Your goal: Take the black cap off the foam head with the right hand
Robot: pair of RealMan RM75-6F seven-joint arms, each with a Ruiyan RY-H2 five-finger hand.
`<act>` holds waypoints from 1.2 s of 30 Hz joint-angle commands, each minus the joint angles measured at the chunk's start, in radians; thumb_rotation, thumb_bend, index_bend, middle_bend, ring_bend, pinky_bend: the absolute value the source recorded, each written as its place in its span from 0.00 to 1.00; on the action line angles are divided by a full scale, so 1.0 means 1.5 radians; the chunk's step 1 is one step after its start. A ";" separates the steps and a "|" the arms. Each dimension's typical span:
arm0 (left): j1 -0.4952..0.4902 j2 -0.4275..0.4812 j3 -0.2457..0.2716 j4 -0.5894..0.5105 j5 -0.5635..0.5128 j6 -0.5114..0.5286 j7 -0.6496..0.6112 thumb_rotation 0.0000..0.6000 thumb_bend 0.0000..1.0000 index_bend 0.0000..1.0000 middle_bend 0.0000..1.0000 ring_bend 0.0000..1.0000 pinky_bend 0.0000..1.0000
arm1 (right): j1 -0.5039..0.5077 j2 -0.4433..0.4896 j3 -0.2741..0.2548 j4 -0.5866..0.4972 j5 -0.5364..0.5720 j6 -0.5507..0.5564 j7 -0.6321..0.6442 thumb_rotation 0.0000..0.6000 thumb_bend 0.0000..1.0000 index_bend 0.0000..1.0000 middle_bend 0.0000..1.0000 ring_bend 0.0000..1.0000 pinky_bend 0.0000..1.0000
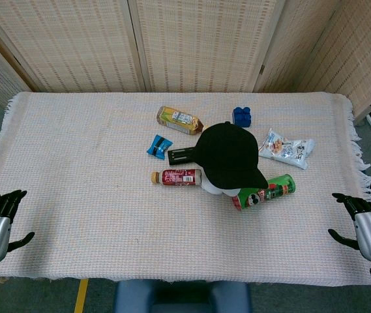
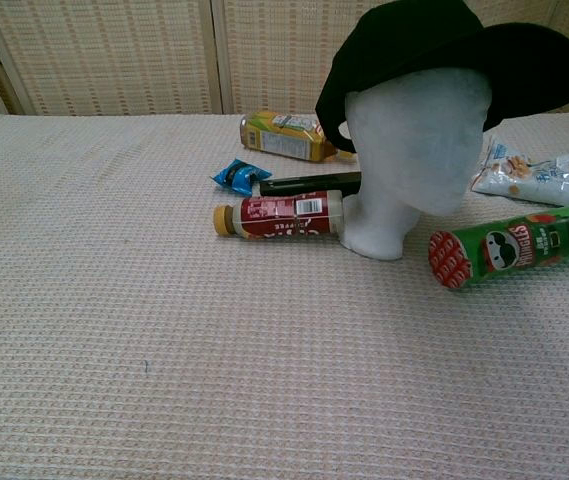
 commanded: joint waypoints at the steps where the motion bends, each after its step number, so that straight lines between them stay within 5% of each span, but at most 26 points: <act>1: -0.001 -0.001 0.000 0.002 -0.001 -0.002 0.001 1.00 0.05 0.17 0.18 0.18 0.16 | 0.001 -0.001 -0.001 0.001 0.001 -0.004 0.001 1.00 0.05 0.24 0.34 0.32 0.38; 22: 0.004 0.017 0.006 -0.016 -0.001 -0.003 -0.003 1.00 0.05 0.18 0.18 0.18 0.17 | 0.006 -0.006 -0.006 0.017 -0.016 -0.007 0.020 1.00 0.06 0.34 0.38 0.31 0.38; 36: 0.002 0.032 0.010 -0.033 0.002 -0.012 -0.017 1.00 0.05 0.18 0.18 0.18 0.17 | 0.081 -0.029 0.052 -0.048 -0.052 -0.016 0.028 1.00 0.06 0.35 0.39 0.30 0.38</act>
